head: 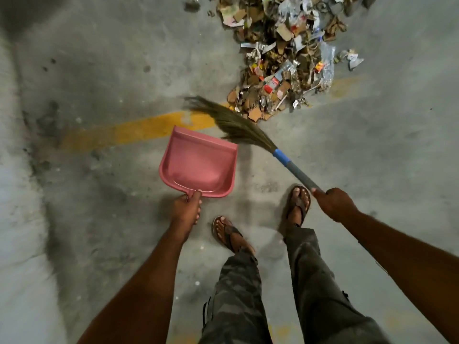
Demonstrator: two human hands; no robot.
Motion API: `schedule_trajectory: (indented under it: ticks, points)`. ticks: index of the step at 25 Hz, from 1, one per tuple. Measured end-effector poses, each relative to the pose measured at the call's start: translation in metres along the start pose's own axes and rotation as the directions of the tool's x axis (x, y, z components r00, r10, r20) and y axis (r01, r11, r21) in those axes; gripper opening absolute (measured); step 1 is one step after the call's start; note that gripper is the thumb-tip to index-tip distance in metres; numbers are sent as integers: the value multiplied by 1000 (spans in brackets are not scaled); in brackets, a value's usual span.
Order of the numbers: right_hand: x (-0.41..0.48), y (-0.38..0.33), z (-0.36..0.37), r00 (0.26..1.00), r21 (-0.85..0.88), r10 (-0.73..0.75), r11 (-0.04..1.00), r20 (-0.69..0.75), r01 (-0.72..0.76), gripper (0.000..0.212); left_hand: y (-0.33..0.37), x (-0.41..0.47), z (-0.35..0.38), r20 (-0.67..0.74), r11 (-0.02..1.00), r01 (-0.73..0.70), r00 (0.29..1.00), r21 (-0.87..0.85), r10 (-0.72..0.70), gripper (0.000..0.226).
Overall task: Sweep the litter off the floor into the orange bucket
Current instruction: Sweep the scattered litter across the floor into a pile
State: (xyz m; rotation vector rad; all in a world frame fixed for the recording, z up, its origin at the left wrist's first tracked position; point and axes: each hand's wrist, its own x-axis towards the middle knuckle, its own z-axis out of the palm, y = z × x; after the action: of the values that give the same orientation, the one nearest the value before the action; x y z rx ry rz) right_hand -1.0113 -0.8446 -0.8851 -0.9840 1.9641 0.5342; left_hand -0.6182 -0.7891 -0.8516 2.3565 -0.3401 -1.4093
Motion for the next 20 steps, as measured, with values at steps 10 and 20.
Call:
schedule_trajectory:
  ticks: [10,20]
  points:
    - [123,-92,-223,956,379,0,918,-294,117,65,158,-5,150,-32,986,-135,991,-101,133,37]
    - [56,-26,-226,954,427,-61,885,-293,188,63,168,-49,155,-49,988,-133,990,-77,129,36]
